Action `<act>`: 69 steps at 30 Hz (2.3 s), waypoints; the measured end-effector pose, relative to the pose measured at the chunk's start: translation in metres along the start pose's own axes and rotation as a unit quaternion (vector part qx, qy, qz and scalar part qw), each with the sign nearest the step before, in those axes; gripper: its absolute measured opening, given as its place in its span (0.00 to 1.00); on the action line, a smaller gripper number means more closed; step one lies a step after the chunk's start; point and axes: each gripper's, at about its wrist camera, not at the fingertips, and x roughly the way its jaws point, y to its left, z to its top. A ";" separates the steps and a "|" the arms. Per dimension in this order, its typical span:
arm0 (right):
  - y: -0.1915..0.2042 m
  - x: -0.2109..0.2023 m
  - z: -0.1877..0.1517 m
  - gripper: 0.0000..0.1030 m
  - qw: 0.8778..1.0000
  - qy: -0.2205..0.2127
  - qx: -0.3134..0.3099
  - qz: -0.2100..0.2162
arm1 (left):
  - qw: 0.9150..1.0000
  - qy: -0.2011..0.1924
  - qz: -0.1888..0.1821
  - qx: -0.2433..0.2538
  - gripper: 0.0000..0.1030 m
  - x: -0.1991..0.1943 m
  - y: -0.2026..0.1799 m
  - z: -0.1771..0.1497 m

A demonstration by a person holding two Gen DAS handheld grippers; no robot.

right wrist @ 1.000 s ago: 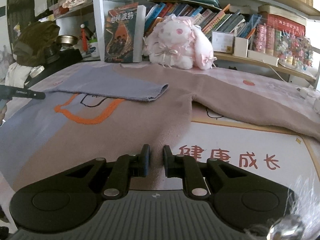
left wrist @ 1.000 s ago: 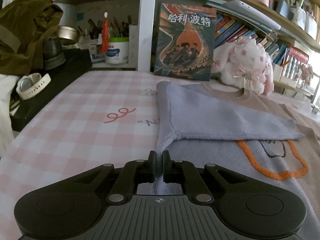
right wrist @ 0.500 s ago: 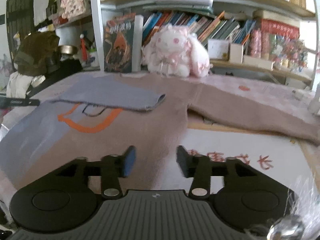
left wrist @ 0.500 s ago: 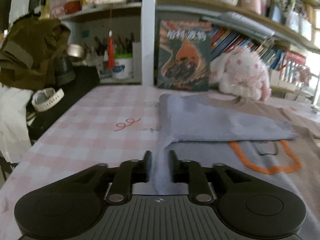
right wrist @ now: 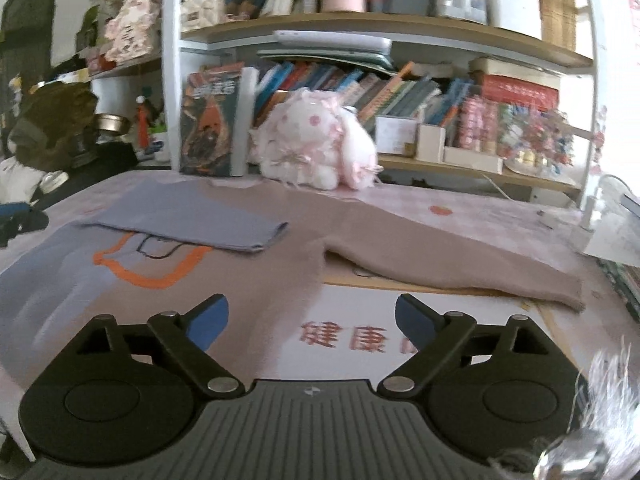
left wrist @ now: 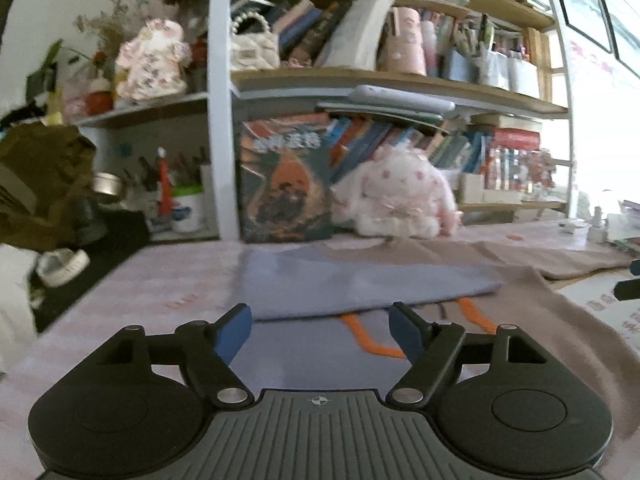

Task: Fold clothes
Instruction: 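Move the right gripper to the beige sleeve cuff and grasp it, then lift the beige sleeve with the right gripper and fold it across the body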

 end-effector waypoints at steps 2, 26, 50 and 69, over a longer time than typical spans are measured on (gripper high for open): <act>-0.010 0.001 0.001 0.90 1.000 0.002 0.001 -0.016 | 1.000 -0.007 -0.008 0.004 0.76 -0.001 -0.008 -0.001; -0.170 0.069 0.008 0.91 0.960 0.123 0.219 -0.119 | 0.997 -0.028 -0.017 0.069 0.81 0.010 -0.039 0.002; -0.247 0.088 0.003 0.26 0.876 0.055 0.472 -0.085 | 0.997 0.009 -0.013 0.072 0.86 0.021 -0.041 0.002; -0.092 0.082 0.154 0.05 0.951 -0.024 0.291 0.099 | 0.997 -0.013 -0.011 0.079 0.87 0.014 -0.043 0.001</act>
